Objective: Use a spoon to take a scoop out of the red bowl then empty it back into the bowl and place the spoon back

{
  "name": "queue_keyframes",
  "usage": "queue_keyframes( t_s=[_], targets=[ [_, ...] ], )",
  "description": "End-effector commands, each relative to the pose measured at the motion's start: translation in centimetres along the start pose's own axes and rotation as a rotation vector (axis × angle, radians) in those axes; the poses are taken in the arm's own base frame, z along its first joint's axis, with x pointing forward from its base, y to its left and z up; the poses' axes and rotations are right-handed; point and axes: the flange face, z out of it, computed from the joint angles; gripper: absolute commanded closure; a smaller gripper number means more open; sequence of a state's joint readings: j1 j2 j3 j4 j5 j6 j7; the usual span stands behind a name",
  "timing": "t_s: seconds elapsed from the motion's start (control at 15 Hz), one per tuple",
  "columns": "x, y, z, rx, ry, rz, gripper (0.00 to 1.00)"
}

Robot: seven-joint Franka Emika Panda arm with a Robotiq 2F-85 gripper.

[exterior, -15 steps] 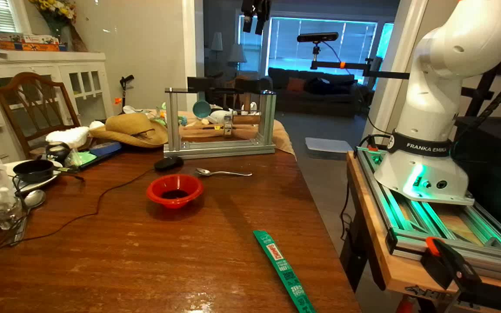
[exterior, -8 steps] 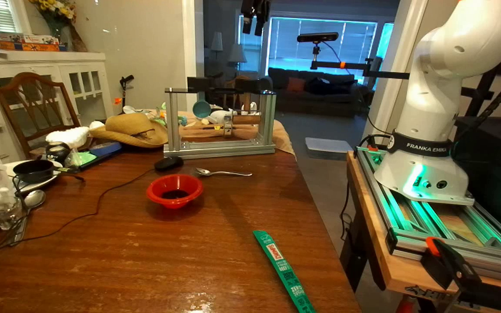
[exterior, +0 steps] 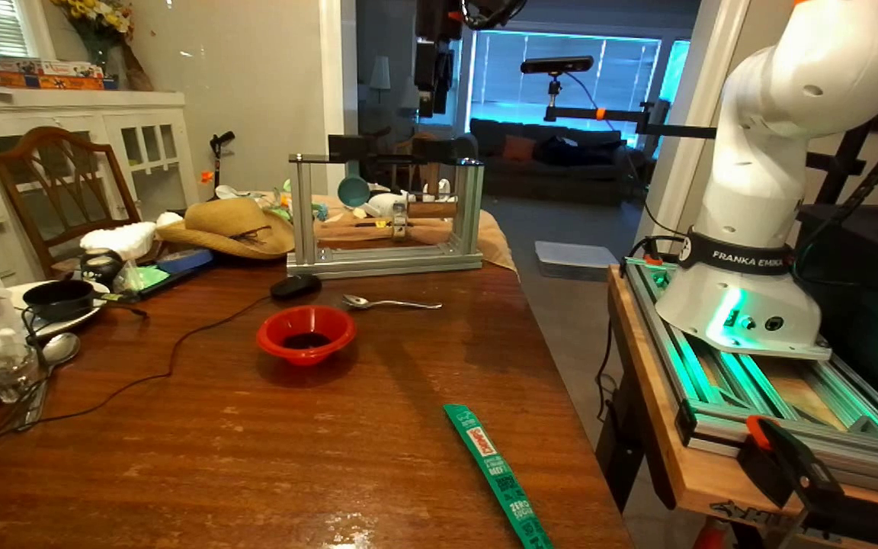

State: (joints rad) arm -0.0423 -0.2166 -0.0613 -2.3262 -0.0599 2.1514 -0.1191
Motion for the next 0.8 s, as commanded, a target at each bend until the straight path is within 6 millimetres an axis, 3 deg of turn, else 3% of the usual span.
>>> queue_keyframes(
  t_s=[0.0,0.47,0.73],
  targets=[
    [1.2,0.2,5.0,0.020,-0.035,-0.074,0.00],
    [2.8,-1.0,13.2,0.017,-0.095,-0.241,0.00],
    [3.6,-1.7,16.3,0.014,-0.052,-0.229,0.00]
  ],
)
